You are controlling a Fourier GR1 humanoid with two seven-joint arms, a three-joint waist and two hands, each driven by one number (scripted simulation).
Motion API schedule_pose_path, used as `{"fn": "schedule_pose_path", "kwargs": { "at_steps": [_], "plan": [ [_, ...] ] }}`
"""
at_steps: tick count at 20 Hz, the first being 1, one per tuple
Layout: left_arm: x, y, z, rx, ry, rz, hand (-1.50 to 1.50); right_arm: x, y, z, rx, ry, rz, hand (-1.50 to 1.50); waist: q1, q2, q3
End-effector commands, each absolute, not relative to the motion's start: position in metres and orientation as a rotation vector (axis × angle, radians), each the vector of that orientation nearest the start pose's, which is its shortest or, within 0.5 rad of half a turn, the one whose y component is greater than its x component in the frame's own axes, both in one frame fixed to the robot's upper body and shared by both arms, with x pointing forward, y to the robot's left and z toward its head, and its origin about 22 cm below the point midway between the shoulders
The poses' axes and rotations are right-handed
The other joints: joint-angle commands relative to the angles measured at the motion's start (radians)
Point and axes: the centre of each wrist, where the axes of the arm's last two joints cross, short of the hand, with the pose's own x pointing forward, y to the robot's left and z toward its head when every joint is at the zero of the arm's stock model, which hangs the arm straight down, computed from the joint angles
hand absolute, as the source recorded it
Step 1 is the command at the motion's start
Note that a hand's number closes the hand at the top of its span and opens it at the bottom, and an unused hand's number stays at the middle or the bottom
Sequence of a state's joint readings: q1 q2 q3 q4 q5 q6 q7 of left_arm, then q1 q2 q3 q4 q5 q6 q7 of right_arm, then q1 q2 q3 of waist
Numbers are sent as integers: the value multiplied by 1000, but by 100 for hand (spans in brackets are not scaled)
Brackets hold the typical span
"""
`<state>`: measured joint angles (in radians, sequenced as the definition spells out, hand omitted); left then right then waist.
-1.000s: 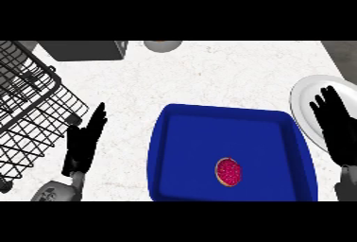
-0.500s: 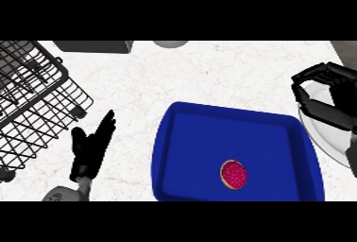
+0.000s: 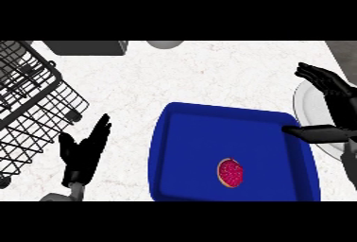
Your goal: Pick the cupcake from the tray and place it in the plate
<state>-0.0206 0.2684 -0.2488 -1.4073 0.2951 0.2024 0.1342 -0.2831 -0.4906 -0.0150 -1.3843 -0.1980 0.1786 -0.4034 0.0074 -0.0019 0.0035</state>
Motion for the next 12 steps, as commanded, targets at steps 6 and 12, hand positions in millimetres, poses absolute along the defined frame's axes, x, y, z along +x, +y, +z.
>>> {"fn": "schedule_pose_path", "kwargs": {
  "at_steps": [6,12],
  "plan": [
    [233,249,-33,9,-1175,-15,0,306,-323,127,-137,-1747,1056,-150,0,1,-6],
    [235,249,-31,13,-1170,12,0,291,-287,151,-184,-1640,1233,-150,-6,0,-5]
  ]
}}
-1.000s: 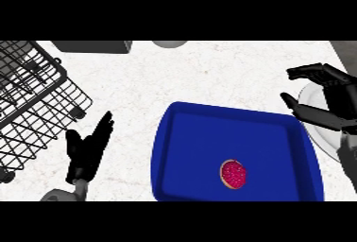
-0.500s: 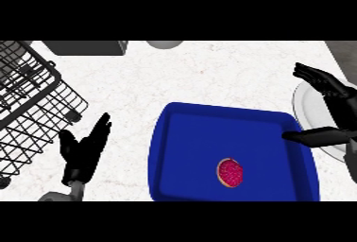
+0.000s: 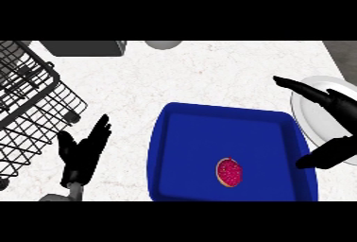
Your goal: Pick the cupcake from the tray and place it in the plate
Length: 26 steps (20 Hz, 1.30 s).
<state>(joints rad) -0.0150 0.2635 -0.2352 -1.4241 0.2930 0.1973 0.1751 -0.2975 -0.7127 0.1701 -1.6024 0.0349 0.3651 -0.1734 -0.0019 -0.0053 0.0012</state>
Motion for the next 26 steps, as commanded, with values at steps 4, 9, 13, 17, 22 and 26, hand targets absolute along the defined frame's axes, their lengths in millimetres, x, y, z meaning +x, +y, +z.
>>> {"fn": "schedule_pose_path", "kwargs": {
  "at_steps": [4,9,13,17,22,26],
  "plan": [
    [241,243,-28,20,-1189,5,0,257,-255,126,-219,-1569,1295,-150,-4,3,-2],
    [226,252,-33,-6,-1187,-3,0,245,-244,125,-271,-1533,1298,-150,0,4,-1],
    [226,246,-43,-2,-1176,-28,0,238,-216,93,-301,-1479,1341,-150,2,5,-1],
    [224,244,-31,5,-1192,2,0,237,-194,93,-253,-1430,1357,-150,5,4,-1],
    [233,235,-36,11,-1191,-1,0,231,-198,83,-222,-1415,1356,-150,2,5,-1],
    [219,243,-43,2,-1202,-11,0,222,-193,67,-260,-1409,1375,-150,3,5,-1]
  ]
}}
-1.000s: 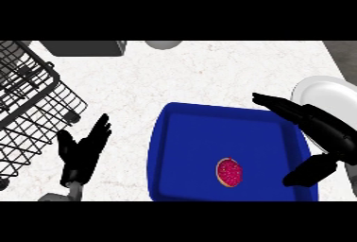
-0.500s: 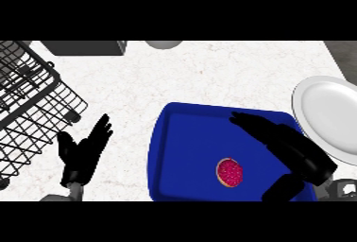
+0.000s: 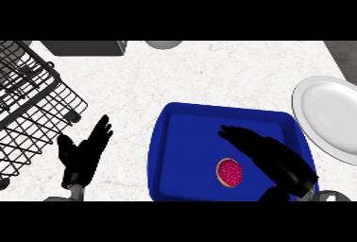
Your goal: Pick the cupcake from the tray and place it in the plate
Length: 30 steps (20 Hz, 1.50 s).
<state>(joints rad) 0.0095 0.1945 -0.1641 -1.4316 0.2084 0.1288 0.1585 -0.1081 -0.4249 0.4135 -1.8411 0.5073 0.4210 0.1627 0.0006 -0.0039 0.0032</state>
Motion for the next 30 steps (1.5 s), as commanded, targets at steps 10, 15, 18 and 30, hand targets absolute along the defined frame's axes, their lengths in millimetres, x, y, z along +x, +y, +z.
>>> {"fn": "schedule_pose_path", "kwargs": {
  "at_steps": [10,15,18,30],
  "plan": [
    [236,248,-31,4,-1195,-20,0,231,-189,60,-399,-1331,1407,-150,0,4,-3],
    [236,239,-24,10,-1166,2,0,235,-169,56,-378,-1323,1469,-150,1,3,-3],
    [239,234,-28,0,-1180,-1,0,227,-148,19,-372,-1319,1483,-150,2,4,-3],
    [227,241,-26,2,-1192,-19,0,236,-167,12,-430,-1379,1624,150,1,3,-3]
  ]
}}
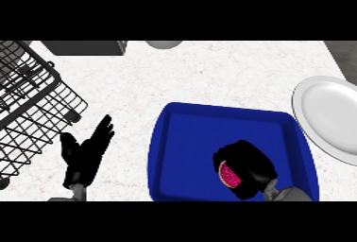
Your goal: Pick the cupcake from the tray and place it in the plate
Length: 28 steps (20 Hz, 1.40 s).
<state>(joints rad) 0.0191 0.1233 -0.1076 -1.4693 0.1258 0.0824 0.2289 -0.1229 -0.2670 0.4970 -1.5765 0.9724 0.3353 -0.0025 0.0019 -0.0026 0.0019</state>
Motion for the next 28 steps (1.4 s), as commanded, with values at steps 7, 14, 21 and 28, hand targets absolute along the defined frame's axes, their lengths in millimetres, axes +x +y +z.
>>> {"fn": "schedule_pose_path", "kwargs": {
  "at_steps": [7,14,21,28],
  "plan": [
    [230,243,-27,22,-1203,13,0,298,-224,23,-921,-918,755,150,-44,33,-3],
    [235,235,-18,-17,-1237,-44,0,349,-235,99,-1383,-888,150,150,52,34,-8],
    [240,220,-19,-53,-1228,-100,0,387,-235,147,-1677,-806,-287,150,103,43,-5],
    [238,220,-24,-53,-1219,-80,0,394,-240,147,-1780,-812,-573,150,91,39,-2]
  ]
}}
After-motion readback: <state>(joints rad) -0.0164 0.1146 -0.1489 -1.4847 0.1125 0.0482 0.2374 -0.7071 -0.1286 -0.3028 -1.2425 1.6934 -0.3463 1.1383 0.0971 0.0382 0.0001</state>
